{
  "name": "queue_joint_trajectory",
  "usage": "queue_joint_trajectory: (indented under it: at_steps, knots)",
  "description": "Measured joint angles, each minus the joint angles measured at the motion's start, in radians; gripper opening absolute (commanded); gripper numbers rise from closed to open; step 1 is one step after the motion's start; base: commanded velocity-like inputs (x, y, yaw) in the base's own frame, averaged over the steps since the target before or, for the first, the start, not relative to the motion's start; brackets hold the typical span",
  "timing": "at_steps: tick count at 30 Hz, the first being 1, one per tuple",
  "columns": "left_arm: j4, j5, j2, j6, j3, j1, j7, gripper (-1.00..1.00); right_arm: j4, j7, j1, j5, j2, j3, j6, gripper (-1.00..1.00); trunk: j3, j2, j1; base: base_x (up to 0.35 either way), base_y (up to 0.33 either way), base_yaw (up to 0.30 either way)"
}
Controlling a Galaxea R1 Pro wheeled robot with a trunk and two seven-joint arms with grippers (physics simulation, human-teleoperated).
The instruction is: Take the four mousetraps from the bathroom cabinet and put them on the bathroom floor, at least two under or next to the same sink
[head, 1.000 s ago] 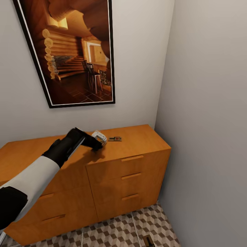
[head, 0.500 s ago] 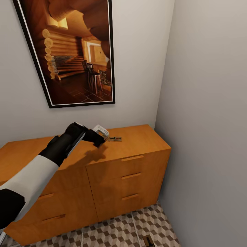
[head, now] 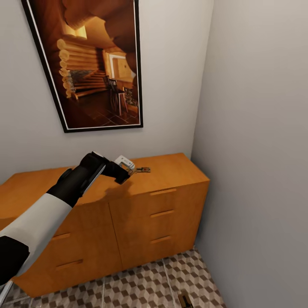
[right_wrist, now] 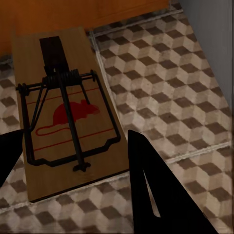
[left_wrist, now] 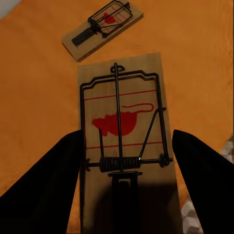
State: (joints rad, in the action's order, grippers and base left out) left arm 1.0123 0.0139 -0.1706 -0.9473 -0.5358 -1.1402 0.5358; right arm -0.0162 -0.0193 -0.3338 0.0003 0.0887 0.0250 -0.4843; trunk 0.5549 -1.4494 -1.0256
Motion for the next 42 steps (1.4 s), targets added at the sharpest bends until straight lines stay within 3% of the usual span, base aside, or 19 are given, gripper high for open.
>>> queue_joint_trajectory:
  at_steps: [30, 42]
  knots:
    - [-0.026, 0.000, -0.010, 0.003, -0.002, 0.000, 0.000, -1.00, 0.000, 0.000, 0.000, 0.000, 0.000, 0.000, 0.000, -1.00, 0.000, 0.000, 0.000, -0.324, -0.095, 0.000]
    - [-0.150, -0.001, -0.003, 0.012, -0.005, 0.010, 0.002, -1.00, 0.000, 0.000, 0.000, 0.000, 0.000, 0.000, 0.000, -1.00, 0.000, 0.000, 0.001, -0.054, -0.017, 0.000]
